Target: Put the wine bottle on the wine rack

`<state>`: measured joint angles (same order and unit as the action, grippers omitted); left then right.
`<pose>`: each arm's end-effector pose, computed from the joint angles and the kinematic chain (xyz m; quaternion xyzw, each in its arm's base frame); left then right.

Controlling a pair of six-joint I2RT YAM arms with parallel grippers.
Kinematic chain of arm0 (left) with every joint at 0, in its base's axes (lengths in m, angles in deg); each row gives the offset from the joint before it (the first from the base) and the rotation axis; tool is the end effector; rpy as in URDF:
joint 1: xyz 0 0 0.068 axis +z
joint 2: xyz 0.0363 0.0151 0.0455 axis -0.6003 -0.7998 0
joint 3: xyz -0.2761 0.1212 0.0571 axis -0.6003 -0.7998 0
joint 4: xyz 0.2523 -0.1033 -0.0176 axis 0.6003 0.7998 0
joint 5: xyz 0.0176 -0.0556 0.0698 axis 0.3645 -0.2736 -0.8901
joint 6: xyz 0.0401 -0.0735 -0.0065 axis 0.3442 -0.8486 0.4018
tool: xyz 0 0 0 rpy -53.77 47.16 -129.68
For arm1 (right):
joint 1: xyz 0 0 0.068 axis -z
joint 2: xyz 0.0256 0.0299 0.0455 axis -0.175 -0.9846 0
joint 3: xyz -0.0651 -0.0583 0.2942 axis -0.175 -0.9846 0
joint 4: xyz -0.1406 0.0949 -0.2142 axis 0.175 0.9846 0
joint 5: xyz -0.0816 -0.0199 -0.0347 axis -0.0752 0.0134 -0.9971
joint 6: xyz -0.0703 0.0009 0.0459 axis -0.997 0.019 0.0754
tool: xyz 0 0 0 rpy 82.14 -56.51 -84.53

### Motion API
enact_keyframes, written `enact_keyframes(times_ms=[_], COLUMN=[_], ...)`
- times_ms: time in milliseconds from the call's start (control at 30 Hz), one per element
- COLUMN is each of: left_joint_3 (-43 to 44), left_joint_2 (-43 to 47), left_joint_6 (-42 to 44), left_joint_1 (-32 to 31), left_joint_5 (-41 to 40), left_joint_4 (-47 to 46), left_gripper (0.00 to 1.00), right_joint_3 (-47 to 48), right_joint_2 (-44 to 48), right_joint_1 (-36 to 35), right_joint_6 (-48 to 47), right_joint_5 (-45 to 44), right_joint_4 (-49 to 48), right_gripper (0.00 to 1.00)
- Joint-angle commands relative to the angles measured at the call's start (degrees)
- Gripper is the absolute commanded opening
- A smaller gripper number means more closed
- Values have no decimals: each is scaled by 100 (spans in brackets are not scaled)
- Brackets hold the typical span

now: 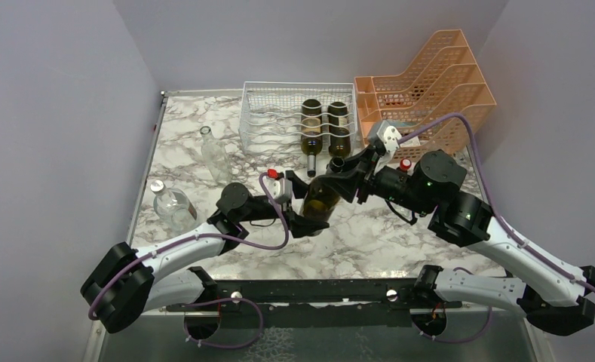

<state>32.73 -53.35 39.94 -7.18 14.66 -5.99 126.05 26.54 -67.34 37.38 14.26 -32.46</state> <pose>0.1493 -0.2141 0.3014 0.4411 0.4755 -0.5357 0.5406 0.1152 0.1920 0.4731 -0.3398 0.6154 0.3942 0.5920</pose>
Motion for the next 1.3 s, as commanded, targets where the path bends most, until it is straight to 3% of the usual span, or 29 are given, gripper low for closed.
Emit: enact_keyframes(times_ms=[0, 67, 233, 300, 867, 1067, 1267], left_joint_3=[347, 374, 452, 531, 1495, 1933, 2114], left_joint_2=[23, -2, -27, -81, -830, -951, -978], left_joint_6=[181, 357, 1232, 1709, 7233, 8576, 9790], left_joint_1=[32, 37, 31, 37, 33, 33, 31], left_joint_5=[-256, -362, -816, -1027, -1748, -1886, -1717], left_joint_4=[-248, -251, -183, -107, 210, 495, 722], left_gripper=[2, 0, 0, 0, 0, 0, 0], right_joint_3=[159, 178, 260, 267, 1206, 1226, 1215], right_joint_2=[173, 176, 259, 384, 603, 483, 356], right_joint_1=[-48, -47, -44, -46, -48, -49, -49], right_joint_6=[224, 282, 280, 283, 776, 1030, 1367], right_joint_5=[562, 538, 316, 23, -1528, -1733, -2150], right_joint_4=[-234, -124, 243, 350, 2353, 3047, 3581], right_gripper=[10, 18, 73, 83, 85, 84, 74])
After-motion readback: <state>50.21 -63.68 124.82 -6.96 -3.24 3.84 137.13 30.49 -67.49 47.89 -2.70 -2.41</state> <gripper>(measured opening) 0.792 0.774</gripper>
